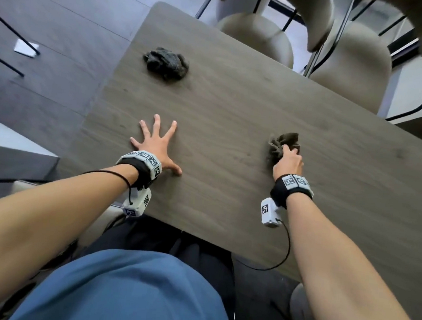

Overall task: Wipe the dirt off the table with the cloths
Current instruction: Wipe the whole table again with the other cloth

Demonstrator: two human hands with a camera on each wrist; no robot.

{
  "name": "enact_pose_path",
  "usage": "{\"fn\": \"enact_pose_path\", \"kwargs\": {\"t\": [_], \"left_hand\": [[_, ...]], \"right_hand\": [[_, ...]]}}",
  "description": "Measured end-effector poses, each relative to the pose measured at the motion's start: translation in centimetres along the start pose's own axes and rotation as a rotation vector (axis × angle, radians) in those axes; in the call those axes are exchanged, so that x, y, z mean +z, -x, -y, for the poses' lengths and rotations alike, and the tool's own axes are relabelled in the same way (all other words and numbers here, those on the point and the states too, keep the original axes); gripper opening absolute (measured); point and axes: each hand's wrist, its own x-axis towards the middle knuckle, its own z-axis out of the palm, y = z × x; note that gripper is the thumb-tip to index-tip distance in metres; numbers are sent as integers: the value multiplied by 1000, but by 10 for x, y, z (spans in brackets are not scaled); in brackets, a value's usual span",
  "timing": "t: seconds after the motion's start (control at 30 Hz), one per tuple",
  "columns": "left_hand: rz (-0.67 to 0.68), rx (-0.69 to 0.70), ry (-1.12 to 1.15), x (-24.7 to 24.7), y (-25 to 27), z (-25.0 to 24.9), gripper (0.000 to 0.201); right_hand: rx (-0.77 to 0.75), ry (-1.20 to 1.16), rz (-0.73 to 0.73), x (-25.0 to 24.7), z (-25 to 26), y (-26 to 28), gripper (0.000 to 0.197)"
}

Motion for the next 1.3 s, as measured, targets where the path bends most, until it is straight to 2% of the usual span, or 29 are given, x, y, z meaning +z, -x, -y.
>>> {"fn": "enact_pose_path", "kwargs": {"t": [0.13, 0.23, 0.3, 0.4, 0.43, 0.5, 0.53, 0.6, 0.73, 0.8, 0.83, 0.87, 0.93, 1.0, 1.07, 1.2, 1.3], "left_hand": [[-2, -3, 6, 0, -1, -2, 153], [-5, -4, 3, 0, -2, -2, 154], [-5, -4, -3, -1, -2, -1, 154], [-4, -4, -11, -2, -1, -2, 152], [-3, -3, -9, -2, -1, -3, 152], [-3, -3, -5, -2, -1, -3, 151], [-3, -5, -6, -3, -1, -3, 151], [6, -10, -12, -4, 0, -2, 152], [12, -5, -13, -4, 0, -3, 154], [7, -9, -13, -3, 0, -1, 154], [4, -10, -12, -2, 0, -1, 154], [4, -10, -10, -3, -1, -1, 154], [11, -10, -4, -3, 0, -2, 154], [8, -11, 0, -4, 1, -2, 153], [6, -14, -4, -5, 1, -2, 153], [5, -17, -16, -5, 2, -3, 153], [-2, -19, -25, -6, 2, -4, 151]], "right_hand": [[-95, -16, -76, 31, 25, 37, 50], [-299, -2, -59, 62, 52, 101, 61], [-453, 20, -6, 83, 67, 145, 66], [-664, 97, 197, 95, 85, 186, 70], [-730, 106, 260, 91, 88, 188, 67], [-816, 46, 295, 75, 85, 173, 57], [-802, -20, 280, 64, 82, 159, 53], [-678, -84, 246, 37, 75, 118, 49], [-249, -132, -36, -7, 36, 18, 54], [-61, -55, 0, -12, 14, -15, 59], [-19, 9, 40, -6, 8, -22, 62], [-12, 56, 53, 0, 6, -22, 65], [-56, 93, -8, 16, 13, -5, 64], [-142, 88, -78, 36, 23, 27, 59], [-240, 56, -85, 54, 35, 74, 55], [-458, -73, 31, 96, 61, 176, 56], [-625, -159, 135, 104, 76, 209, 57]]}}
